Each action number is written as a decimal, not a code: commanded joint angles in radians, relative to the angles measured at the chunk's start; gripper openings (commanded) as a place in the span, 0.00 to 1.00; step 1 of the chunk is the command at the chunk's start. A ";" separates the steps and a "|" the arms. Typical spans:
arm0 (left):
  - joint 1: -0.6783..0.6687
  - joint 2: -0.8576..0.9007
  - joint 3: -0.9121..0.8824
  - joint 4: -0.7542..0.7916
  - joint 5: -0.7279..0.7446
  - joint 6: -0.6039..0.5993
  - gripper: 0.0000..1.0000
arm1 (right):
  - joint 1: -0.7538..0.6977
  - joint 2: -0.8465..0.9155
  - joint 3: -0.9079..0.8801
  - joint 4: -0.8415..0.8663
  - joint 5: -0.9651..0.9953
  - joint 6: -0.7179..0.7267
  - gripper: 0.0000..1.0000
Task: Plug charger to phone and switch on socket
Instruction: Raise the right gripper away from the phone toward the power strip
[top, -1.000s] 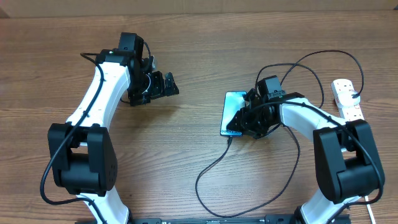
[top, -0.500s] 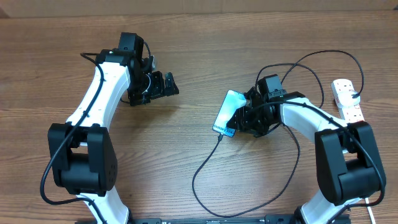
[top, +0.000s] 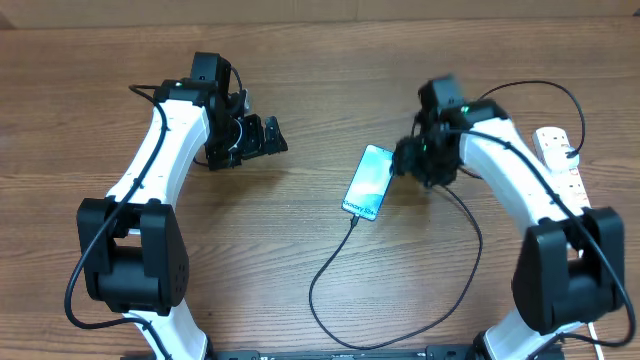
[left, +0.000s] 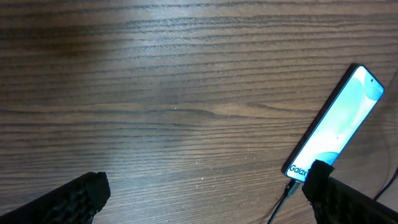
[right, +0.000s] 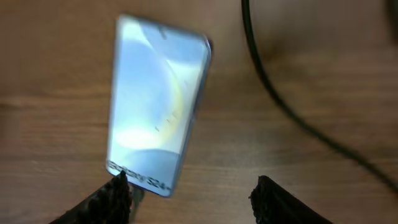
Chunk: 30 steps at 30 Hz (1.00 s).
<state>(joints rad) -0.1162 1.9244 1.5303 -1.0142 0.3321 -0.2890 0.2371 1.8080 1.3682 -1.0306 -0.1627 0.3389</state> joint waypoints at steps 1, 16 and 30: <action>-0.002 -0.008 0.003 0.001 -0.006 -0.003 1.00 | -0.003 -0.035 0.045 -0.005 0.067 -0.003 0.63; -0.002 -0.008 0.003 0.001 -0.007 -0.003 1.00 | -0.002 -0.010 -0.137 0.221 0.076 0.005 0.16; -0.002 -0.008 0.003 0.001 -0.007 -0.003 1.00 | -0.002 -0.010 -0.467 0.717 0.076 0.000 0.04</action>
<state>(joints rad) -0.1162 1.9244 1.5303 -1.0138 0.3317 -0.2890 0.2371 1.7947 0.9436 -0.3634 -0.0959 0.3401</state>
